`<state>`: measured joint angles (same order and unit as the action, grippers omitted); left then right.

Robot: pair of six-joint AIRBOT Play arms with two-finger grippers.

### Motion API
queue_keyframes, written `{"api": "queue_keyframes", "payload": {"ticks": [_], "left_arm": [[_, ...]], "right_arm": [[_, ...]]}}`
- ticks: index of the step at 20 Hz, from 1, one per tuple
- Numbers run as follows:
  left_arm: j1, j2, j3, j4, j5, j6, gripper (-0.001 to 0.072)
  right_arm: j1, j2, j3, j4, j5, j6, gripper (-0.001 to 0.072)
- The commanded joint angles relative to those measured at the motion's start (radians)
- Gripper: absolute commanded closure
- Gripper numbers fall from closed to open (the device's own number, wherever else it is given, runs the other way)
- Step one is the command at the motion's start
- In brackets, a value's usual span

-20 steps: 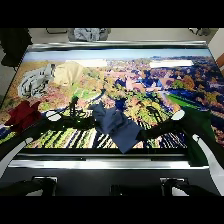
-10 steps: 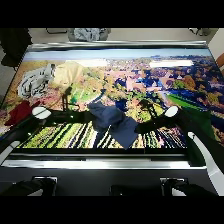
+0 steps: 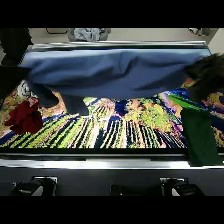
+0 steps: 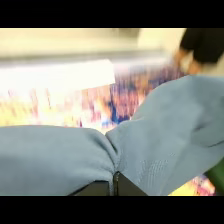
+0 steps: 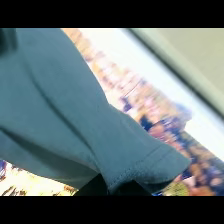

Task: Fold the shirts.

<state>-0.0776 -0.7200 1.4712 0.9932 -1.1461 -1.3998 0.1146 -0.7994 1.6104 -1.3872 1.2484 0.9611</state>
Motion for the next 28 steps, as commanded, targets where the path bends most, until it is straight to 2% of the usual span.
{"api": "queue_keyframes", "payload": {"ticks": [1,3,5,8,10,11,14,17,20,21,22,23,24,26,28], "left_arm": [[0.021,0.093,0.067,0.108,-0.121,-0.104,0.0677],[0.021,0.094,0.039,0.169,-0.235,-0.119,0.0677],[0.020,0.095,-0.056,0.151,-0.279,-0.119,0.0677],[0.019,0.113,-0.333,0.080,-0.293,-0.117,0.0677],[0.020,0.118,-0.549,0.080,-0.276,-0.076,0.0677],[0.020,0.114,-0.643,0.070,-0.241,-0.063,0.0677],[0.020,0.037,-0.815,-0.034,-0.052,0.047,0.0677],[0.020,-0.167,-0.804,-0.042,0.106,0.095,0.0676],[0.021,-0.416,-0.680,-0.042,0.156,0.102,0.0669],[0.021,-0.482,-0.616,-0.041,0.134,0.099,0.0528],[0.024,-0.535,-0.538,-0.040,0.089,0.098,0.0150],[0.037,-0.570,-0.458,-0.035,0.021,0.099,-0.0010],[0.057,-0.581,-0.389,-0.004,-0.038,0.098,-0.0010],[0.119,-0.568,-0.281,0.132,-0.130,0.040,-0.0010],[0.202,-0.533,-0.264,0.262,-0.218,-0.022,-0.0010]], "right_arm": [[0.001,0.127,0.081,-0.148,0.159,0.096,0.0669],[0.001,0.123,0.072,-0.195,0.365,0.108,0.0668],[0.001,0.108,0.002,-0.158,0.514,0.127,0.0668],[0.001,0.120,-0.254,-0.078,0.560,0.158,0.0668],[0.001,0.129,-0.487,-0.064,0.465,0.158,0.0668],[0.001,0.124,-0.607,-0.063,0.372,0.158,0.0668],[0.001,0.033,-0.843,-0.060,-0.020,0.159,0.0667],[0.001,-0.196,-0.855,-0.048,-0.301,0.208,0.0667],[0.001,-0.420,-0.769,0.014,-0.416,0.280,0.0667],[0.001,-0.469,-0.722,0.036,-0.408,0.285,0.0665],[0.001,-0.502,-0.667,0.044,-0.385,0.285,0.0590],[0.000,-0.519,-0.598,0.040,-0.331,0.284,0.0148],[-0.011,-0.525,-0.520,0.022,-0.266,0.257,0.0003],[-0.079,-0.525,-0.381,0.026,-0.124,0.175,0.0005],[-0.209,-0.525,-0.287,0.075,0.008,0.082,0.0007]]}}
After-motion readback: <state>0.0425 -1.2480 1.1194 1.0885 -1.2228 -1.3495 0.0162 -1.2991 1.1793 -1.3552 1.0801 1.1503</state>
